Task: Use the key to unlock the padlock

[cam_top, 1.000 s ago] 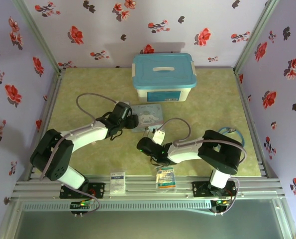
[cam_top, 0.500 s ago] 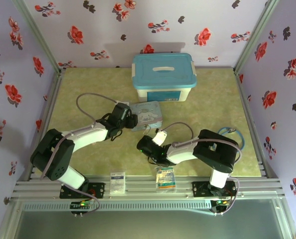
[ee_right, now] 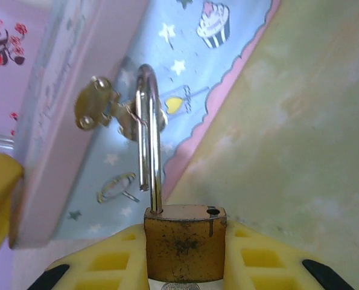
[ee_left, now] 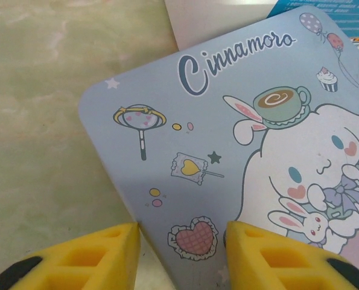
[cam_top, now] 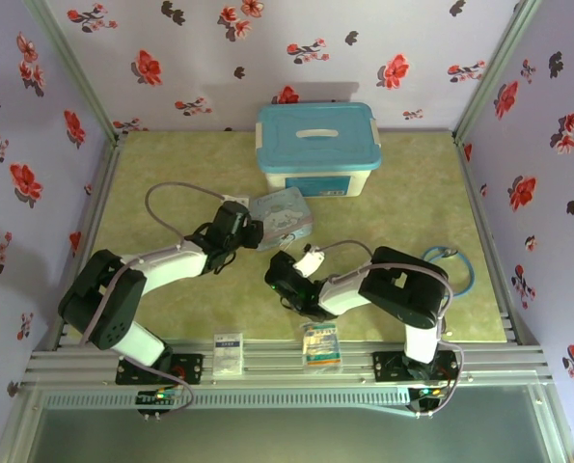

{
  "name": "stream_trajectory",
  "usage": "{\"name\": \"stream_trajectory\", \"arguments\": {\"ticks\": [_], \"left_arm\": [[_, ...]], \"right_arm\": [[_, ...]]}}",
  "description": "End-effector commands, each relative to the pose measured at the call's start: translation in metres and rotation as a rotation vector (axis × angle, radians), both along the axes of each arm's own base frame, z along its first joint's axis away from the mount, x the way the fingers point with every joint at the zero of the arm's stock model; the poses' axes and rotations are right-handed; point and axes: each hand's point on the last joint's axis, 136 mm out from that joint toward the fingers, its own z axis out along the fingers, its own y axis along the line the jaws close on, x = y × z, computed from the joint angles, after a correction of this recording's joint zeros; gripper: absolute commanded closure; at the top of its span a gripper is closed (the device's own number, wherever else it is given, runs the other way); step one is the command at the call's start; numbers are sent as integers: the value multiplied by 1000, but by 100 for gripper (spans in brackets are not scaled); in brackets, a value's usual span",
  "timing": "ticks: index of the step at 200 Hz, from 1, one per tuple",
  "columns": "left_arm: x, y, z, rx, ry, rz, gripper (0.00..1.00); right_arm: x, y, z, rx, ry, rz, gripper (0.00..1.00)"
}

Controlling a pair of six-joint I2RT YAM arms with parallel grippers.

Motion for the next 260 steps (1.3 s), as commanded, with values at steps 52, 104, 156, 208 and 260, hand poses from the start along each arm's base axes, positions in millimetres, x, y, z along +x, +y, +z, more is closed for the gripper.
{"name": "stream_trajectory", "arguments": {"ticks": [52,104,156,208,260], "left_arm": [[-26,30,-51,122,129,-24,63],[-22,40,-55,121,138,4,62],[-16,10,9,-249,48,30,37],[-1,-16,54,-591,-25,66,22],[17,-11,-23,-315,103,195,24]], "right_arm": [[33,-45,24,27,-87,-150,84],[32,-83,9,35,-67,-196,84],[18,-55,15,40,-106,-138,85],[12,-57,2,51,-78,-153,85],[17,-86,2,52,-102,-206,85]]}}
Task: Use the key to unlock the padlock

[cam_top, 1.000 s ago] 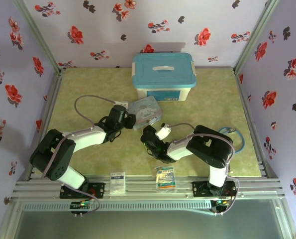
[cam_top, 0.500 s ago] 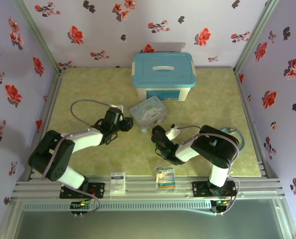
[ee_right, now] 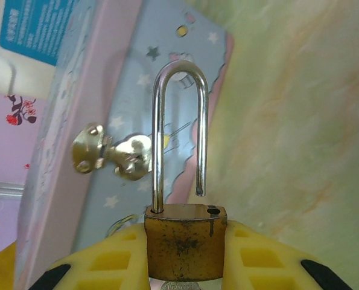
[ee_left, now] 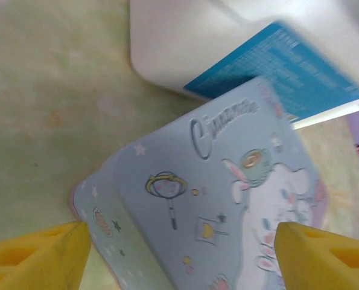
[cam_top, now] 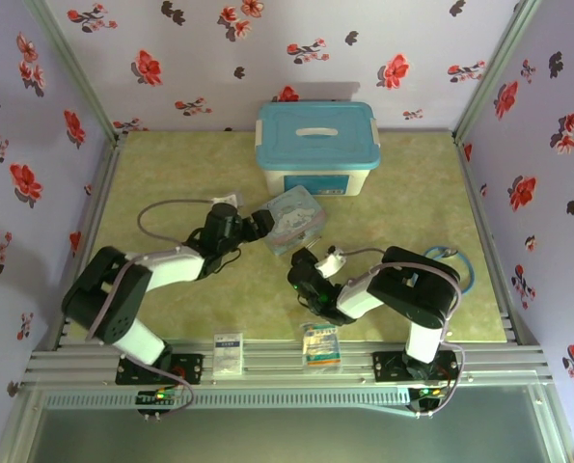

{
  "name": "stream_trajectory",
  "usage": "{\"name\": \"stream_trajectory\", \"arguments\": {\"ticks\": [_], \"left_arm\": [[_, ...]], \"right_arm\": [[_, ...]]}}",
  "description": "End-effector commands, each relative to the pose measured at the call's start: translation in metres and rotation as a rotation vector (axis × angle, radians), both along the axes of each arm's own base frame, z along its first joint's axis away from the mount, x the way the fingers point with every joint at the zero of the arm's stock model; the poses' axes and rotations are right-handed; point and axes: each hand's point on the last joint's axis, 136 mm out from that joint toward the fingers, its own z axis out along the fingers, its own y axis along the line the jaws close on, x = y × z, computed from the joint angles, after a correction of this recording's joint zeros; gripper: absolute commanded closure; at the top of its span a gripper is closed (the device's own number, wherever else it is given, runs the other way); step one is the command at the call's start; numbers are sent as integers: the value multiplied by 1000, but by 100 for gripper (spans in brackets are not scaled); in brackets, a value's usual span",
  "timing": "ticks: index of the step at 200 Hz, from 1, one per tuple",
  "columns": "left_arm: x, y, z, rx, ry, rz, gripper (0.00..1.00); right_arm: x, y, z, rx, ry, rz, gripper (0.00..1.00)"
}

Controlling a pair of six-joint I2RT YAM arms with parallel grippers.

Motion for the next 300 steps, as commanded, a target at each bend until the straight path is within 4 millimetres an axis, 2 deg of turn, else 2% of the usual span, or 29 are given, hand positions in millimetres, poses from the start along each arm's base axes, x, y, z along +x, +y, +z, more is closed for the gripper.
{"name": "stream_trajectory", "arguments": {"ticks": [1,14,25,32,44,67,89,108,137,162,190,223,244,268,300], "left_arm": [[6,12,-31,111,61,76,25],[6,16,-49,133,88,83,36],[5,17,-60,159,110,79,54],[3,20,-66,174,120,80,61],[0,26,-73,189,129,92,65],[-5,39,-74,215,127,112,65],[0,47,-67,217,114,121,59],[11,48,-58,226,95,108,55],[33,49,-53,220,84,83,54],[49,47,-59,205,103,68,52],[55,39,-59,139,99,62,53],[68,39,-43,140,75,68,52],[73,41,-31,118,53,75,48],[72,42,-16,118,39,72,42],[66,52,9,111,5,86,40]], "right_arm": [[9,-27,5,12,-44,-90,85],[13,-32,3,19,-37,-95,85],[16,-35,2,29,-42,-96,86],[18,-38,1,35,-48,-99,86],[23,-44,3,34,-74,-93,87],[26,-61,0,66,-64,-95,87],[22,-61,-11,38,31,4,87],[7,-57,-27,-59,204,125,86],[-18,-71,-32,-200,370,253,85],[-34,-75,-37,-277,506,413,85],[-51,-106,-34,-477,644,503,85],[-58,-144,-14,-739,756,553,83],[-66,-150,-19,-786,843,635,82],[-72,-147,-27,-778,882,679,81],[-73,-156,-29,-826,915,668,77]]}}
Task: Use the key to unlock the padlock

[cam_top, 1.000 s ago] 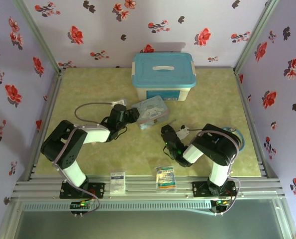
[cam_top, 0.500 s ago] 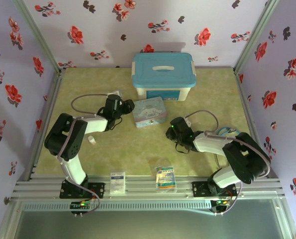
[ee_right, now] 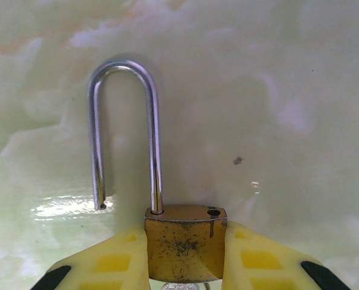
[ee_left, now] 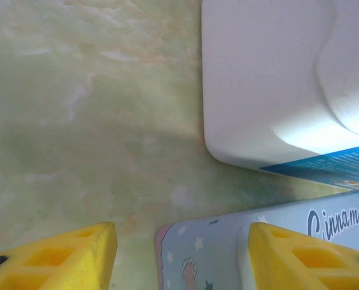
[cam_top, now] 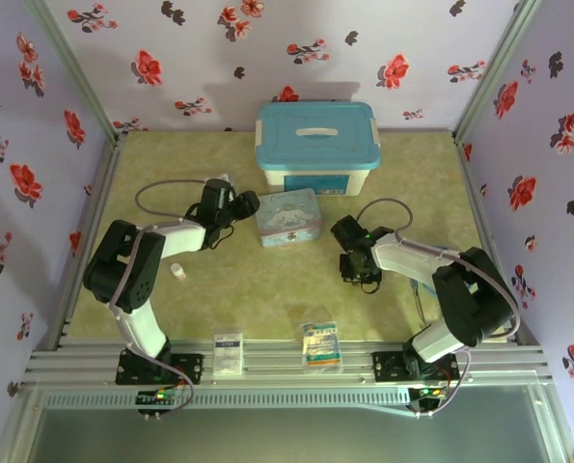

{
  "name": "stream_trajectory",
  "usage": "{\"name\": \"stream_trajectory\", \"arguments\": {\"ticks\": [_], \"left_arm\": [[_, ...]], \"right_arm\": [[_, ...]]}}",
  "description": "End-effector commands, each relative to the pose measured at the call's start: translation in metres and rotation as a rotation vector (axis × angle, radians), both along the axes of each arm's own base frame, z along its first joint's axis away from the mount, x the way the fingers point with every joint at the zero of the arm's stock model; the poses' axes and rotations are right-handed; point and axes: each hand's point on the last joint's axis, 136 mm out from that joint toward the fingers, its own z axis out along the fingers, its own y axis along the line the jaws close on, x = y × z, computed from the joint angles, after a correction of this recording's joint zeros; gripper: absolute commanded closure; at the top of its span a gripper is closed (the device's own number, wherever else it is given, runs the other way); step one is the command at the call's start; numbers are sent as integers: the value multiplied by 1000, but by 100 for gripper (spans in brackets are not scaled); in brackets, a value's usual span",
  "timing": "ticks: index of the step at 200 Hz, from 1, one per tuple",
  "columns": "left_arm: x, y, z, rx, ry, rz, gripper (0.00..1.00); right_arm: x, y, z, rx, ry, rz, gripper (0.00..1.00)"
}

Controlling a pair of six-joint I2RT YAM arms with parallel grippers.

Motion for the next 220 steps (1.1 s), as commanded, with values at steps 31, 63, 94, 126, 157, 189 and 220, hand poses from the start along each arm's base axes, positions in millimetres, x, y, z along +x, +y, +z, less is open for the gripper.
{"name": "stream_trajectory", "arguments": {"ticks": [31,63,94,126,157,189,220], "left_arm": [[-18,23,37,73,-31,3,39],[-39,56,65,154,-65,51,31],[-64,105,96,254,-90,125,19],[-84,188,105,495,-111,307,0],[-88,238,102,663,-164,401,0],[-68,248,66,746,-238,394,0],[-49,238,47,676,-325,359,0]], "right_arm": [[-17,-24,-10,-121,103,44,73],[-12,-27,-1,-131,67,45,54],[15,-28,38,-124,-83,35,38],[71,-63,103,-198,-431,-43,1],[109,-122,136,-266,-667,-193,1],[133,-170,121,-271,-789,-287,1],[150,-169,105,-52,-931,-290,1]]}}
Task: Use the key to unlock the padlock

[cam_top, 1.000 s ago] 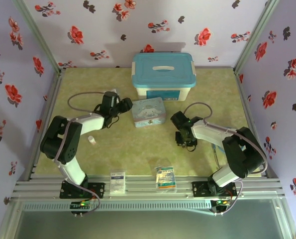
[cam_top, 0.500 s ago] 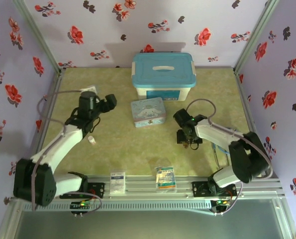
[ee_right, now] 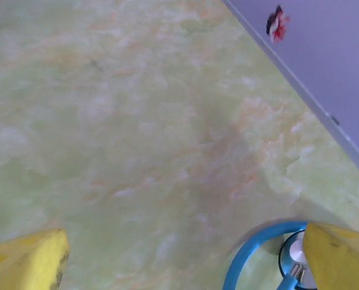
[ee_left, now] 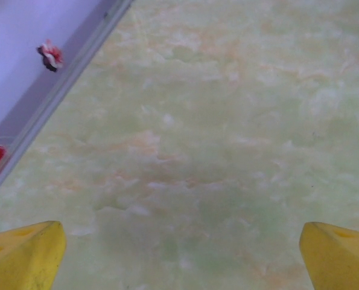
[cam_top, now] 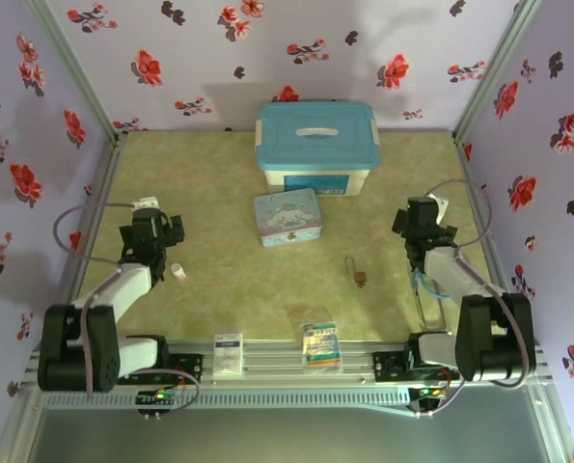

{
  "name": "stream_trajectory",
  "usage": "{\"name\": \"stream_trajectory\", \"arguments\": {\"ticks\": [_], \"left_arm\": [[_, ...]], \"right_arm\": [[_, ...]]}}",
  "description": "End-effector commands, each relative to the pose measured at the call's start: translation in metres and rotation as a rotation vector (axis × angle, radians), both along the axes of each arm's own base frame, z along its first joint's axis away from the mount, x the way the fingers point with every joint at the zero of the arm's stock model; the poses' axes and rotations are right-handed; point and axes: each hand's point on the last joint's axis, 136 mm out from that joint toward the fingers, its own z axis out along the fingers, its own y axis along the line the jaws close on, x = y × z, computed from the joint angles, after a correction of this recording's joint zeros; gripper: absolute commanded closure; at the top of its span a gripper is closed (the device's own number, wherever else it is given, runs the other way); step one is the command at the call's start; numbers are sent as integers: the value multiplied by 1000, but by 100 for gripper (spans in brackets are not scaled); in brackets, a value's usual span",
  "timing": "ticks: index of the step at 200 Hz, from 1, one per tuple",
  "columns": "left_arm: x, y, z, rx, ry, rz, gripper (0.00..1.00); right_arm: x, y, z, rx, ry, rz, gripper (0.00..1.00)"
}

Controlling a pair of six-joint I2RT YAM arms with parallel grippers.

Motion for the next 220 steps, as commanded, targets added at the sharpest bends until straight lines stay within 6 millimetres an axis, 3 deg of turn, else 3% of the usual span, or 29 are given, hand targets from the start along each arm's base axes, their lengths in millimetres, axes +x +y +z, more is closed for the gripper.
{"name": "stream_trajectory", "arguments": {"ticks": [1,33,56,80,220], "left_arm": [[26,-1,28,11,-215,-51,0],[32,17,6,-85,-242,-45,0],[33,10,4,-76,-238,-77,0],[38,4,-8,-73,-221,-108,0],[38,1,-9,-42,-231,-104,0]], "right_arm": [[34,12,24,82,-255,115,1],[40,10,12,23,-316,141,1],[41,16,14,-24,-342,186,2],[40,9,-8,-36,-373,140,1],[49,24,-11,-9,-321,235,1]]}}
